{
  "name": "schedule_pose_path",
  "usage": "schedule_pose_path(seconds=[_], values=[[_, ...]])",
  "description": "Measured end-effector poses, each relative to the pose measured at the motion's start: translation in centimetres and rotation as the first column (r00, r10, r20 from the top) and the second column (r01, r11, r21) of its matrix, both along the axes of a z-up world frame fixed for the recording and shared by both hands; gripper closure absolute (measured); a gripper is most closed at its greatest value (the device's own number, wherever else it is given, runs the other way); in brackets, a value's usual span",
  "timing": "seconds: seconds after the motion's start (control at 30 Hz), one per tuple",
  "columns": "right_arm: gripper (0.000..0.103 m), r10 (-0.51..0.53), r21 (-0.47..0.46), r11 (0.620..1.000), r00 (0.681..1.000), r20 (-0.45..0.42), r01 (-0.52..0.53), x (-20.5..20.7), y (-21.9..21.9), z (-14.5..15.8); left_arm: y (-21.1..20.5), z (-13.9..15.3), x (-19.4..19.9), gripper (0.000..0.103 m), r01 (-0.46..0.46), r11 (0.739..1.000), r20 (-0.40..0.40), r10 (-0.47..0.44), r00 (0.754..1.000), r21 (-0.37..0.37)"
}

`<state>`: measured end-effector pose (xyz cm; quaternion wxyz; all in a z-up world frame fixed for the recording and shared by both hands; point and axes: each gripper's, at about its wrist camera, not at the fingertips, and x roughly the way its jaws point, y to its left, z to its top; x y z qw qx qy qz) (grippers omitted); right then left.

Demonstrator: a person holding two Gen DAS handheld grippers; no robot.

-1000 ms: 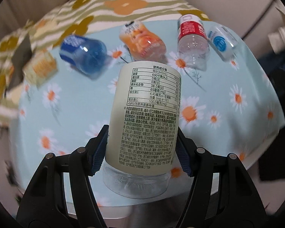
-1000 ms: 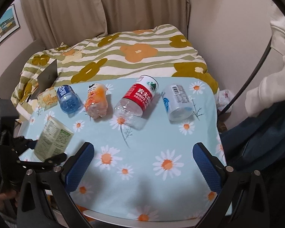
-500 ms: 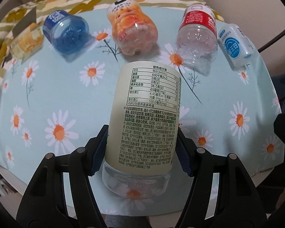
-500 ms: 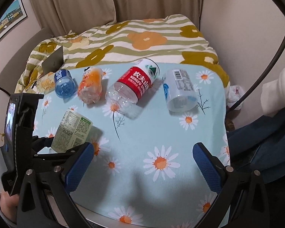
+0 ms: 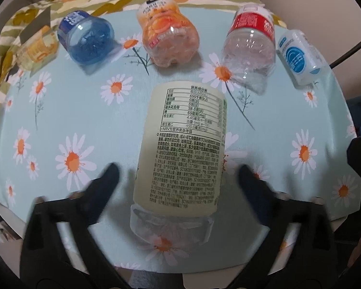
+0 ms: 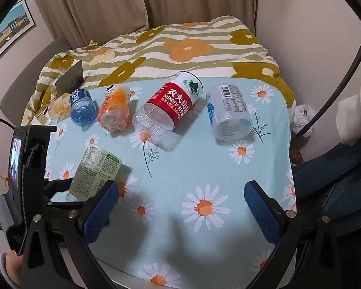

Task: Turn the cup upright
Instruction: 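Grasp the cream cup with the right tool while the left tool opens and releases it, then rotate the held cup with the right tool until its open rim faces up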

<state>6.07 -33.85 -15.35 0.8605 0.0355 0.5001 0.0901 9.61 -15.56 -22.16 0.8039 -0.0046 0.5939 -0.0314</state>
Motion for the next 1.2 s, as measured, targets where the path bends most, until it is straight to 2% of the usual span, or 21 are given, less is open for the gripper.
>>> schedule_pose_path(seconds=[0.13, 0.3, 0.43, 0.6, 0.73, 0.9, 1.1, 1.2], values=[[0.0, 0.005, -0.006, 1.0, 1.0, 0.005, -0.005, -0.2, 0.1, 0.4, 0.3, 1.4, -0.5, 0.0, -0.004, 1.0, 0.024, 0.003, 1.0, 0.018], [0.0, 0.023, -0.021, 1.0, 1.0, 0.003, -0.022, -0.3, 0.6, 1.4, 2.0, 3.8, -1.8, 0.0, -0.019, 1.0, 0.065, 0.02, 0.998, -0.009], [0.0, 0.049, -0.02, 0.999, 0.998, -0.037, -0.05, 0.3, 1.6, 1.9, 4.1, 5.6, -2.9, 0.0, -0.035, 0.999, 0.092, 0.038, 0.995, -0.027], [0.0, 0.077, 0.003, 0.997, 0.993, -0.092, -0.077, 1.4, 3.1, 2.8, 6.8, 7.5, -3.5, 0.0, 0.002, 1.0, 0.118, 0.0, 0.993, -0.015], [0.0, 0.065, 0.041, 0.997, 0.983, -0.172, -0.059, 3.0, 4.7, 2.7, 8.8, 7.4, -3.7, 0.0, 0.031, 1.0, 0.109, -0.032, 0.994, 0.002], [0.0, 0.05, 0.117, 0.993, 0.948, -0.315, -0.014, 5.2, 7.5, 0.9, 11.7, 6.1, -3.4, 0.0, 0.034, 0.999, 0.085, -0.033, 0.996, -0.016], [0.0, 0.019, 0.099, 0.995, 0.912, -0.41, 0.024, 7.0, 10.9, -1.5, 14.7, 4.5, -2.5, 0.0, 0.065, 0.996, 0.057, -0.061, 0.997, -0.066], [0.01, -0.018, 0.099, 0.993, 0.894, -0.447, 0.07, 8.1, 11.6, -2.8, 16.0, 3.8, -1.8, 0.0, 0.081, 0.994, 0.049, -0.078, 0.996, -0.073]])
